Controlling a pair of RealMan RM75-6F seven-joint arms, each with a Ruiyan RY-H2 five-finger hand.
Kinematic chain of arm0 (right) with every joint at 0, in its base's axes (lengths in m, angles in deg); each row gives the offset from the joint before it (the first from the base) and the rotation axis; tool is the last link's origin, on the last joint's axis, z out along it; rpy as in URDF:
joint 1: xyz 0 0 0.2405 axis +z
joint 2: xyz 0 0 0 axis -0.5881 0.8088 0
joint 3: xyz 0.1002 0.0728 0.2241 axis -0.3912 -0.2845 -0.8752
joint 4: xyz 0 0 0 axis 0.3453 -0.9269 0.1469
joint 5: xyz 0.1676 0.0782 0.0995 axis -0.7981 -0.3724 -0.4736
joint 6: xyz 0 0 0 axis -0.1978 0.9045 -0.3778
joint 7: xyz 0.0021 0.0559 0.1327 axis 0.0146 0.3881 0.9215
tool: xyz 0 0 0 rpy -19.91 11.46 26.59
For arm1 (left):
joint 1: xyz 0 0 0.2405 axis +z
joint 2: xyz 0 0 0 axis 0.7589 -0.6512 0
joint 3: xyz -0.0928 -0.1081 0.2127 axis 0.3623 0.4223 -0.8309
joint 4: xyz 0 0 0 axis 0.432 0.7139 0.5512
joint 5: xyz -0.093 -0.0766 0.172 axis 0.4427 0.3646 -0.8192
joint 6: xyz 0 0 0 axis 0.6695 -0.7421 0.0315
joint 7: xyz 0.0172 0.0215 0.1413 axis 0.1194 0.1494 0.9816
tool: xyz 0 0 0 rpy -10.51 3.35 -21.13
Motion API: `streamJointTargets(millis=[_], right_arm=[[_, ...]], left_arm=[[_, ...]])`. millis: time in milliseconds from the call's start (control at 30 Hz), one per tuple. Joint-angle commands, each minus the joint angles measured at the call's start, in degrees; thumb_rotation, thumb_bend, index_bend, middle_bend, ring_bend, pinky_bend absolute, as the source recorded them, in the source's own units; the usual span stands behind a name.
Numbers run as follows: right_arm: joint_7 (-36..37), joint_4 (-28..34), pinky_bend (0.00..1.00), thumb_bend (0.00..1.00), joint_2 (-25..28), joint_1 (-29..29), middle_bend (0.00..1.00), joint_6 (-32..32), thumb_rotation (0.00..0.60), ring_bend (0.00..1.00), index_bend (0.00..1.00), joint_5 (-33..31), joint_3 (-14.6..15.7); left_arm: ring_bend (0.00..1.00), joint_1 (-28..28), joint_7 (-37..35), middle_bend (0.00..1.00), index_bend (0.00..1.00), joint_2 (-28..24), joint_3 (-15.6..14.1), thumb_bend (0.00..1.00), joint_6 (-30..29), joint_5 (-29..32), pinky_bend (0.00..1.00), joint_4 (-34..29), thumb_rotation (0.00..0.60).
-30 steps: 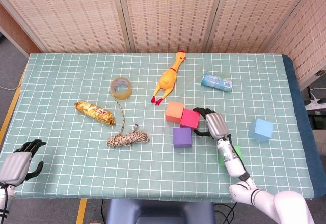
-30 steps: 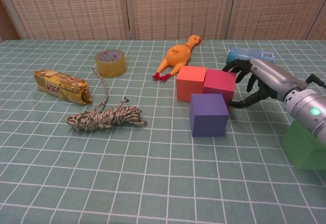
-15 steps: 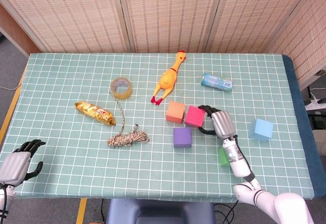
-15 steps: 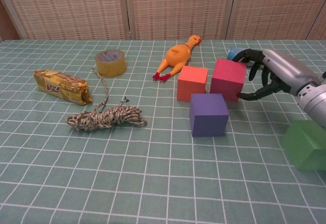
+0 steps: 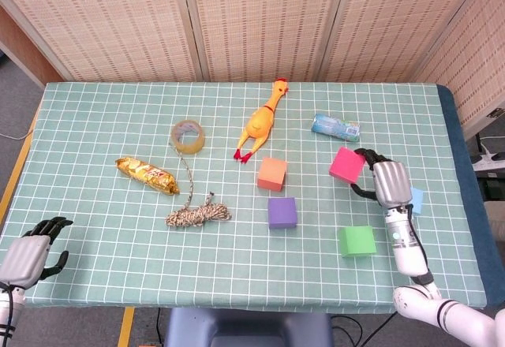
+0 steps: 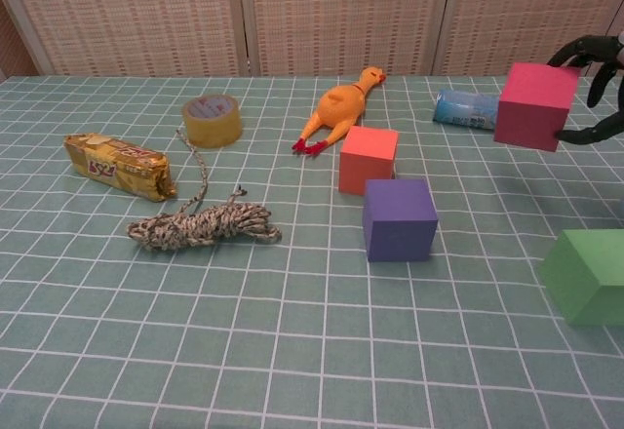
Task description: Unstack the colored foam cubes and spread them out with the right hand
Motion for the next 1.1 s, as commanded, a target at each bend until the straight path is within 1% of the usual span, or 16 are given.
streamJointTargets(millis=[33,133,267,333,400,467,500,600,633,700,800,900,967,1100], right_arm=[[0.9,0.1,0.63,0.4,2.4,-0.7,0.49,-4.4,0.6,0.46,0.52,-2.0,-0.3],[7.0,-3.3,0.58,0.4,2.4,0.0,0.47,-8.5,0.6,0.38,0.46,-0.8,1.0],[16.0,-9.1,0.55,0.4,0.7,1.0,0.45,-11.6,0.6,0.36,0.44,1.8,2.6],[18.8,-12.0,0.54,0.39,-0.5,1.4,0.44,-12.3,0.6,0.35,0.43,3.0,3.3],[20.5,-14.7,0.51,0.35,-1.4,1.8,0.4,-13.0,0.6,0.32,0.39,4.1,4.2],[21.6,-16.2,0.45,0.3,-2.0,2.1,0.34,-13.4,0.6,0.25,0.33,4.8,4.8],[22.0,-16.3,0.4,0.27,-1.9,2.1,0.28,-13.7,0.6,0.19,0.27,5.1,5.0],[23.1,-15.6,0.25,0.18,-1.1,2.0,0.12,-13.3,0.6,0.03,0.11,6.1,5.6],[23.4,-15.1,0.2,0.16,-0.7,1.9,0.07,-12.5,0.6,0.01,0.06,6.7,5.8],[24.3,-13.9,0.13,0.14,0.0,1.6,0.01,-10.8,0.6,0.0,0.01,8.0,6.2],[26.2,-11.6,0.11,0.13,0.8,0.9,0.0,-6.5,0.6,0.0,0.0,10.8,7.1],[26.0,-8.5,0.09,0.13,1.8,0.4,0.0,-3.1,0.6,0.0,0.0,13.9,8.6],[25.5,-5.4,0.09,0.13,2.6,0.4,0.0,-1.7,0.6,0.0,0.0,15.6,9.5],[22.4,0.1,0.09,0.13,3.9,1.0,0.0,-1.4,0.6,0.0,0.0,18.0,10.7]], left_arm=[[0.16,0.0,0.1,0.16,0.21,0.1,0.1,0.46,0.0,0.1,0.36,0.0,0.6],[0.16,-0.1,0.2,0.16,0.21,0.1,0.0,0.46,0.0,0.1,0.36,0.0,0.6],[0.16,-0.1,0.3,0.16,0.21,0.2,0.0,0.46,0.1,0.0,0.36,0.1,0.6],[0.16,-0.1,0.2,0.16,0.21,0.2,0.0,0.46,0.1,0.1,0.36,0.1,0.6],[0.16,-0.1,0.0,0.16,0.21,0.1,0.0,0.46,0.1,0.2,0.36,0.1,0.6],[0.16,0.0,-0.1,0.16,0.21,0.0,0.0,0.46,0.0,0.1,0.36,0.1,0.6],[0.16,0.0,-0.2,0.16,0.21,0.0,0.0,0.46,-0.1,0.1,0.36,0.1,0.6],[0.16,0.0,-0.4,0.16,0.21,0.0,0.0,0.46,-0.2,-0.1,0.36,0.2,0.6],[0.16,0.0,-0.3,0.16,0.21,0.0,0.0,0.46,-0.2,-0.1,0.36,0.2,0.6],[0.16,0.0,-0.2,0.16,0.21,0.0,0.0,0.46,-0.1,-0.1,0.36,0.2,0.6],[0.16,-0.1,0.1,0.16,0.21,0.1,0.0,0.46,0.1,0.2,0.36,0.2,0.6],[0.16,-0.1,0.5,0.16,0.21,0.1,0.1,0.46,0.1,0.5,0.36,0.0,0.6],[0.16,-0.1,0.6,0.16,0.21,0.1,0.1,0.46,0.1,0.5,0.36,-0.1,0.6],[0.16,-0.1,0.8,0.16,0.21,0.0,0.0,0.46,0.2,0.5,0.36,-0.2,0.6]])
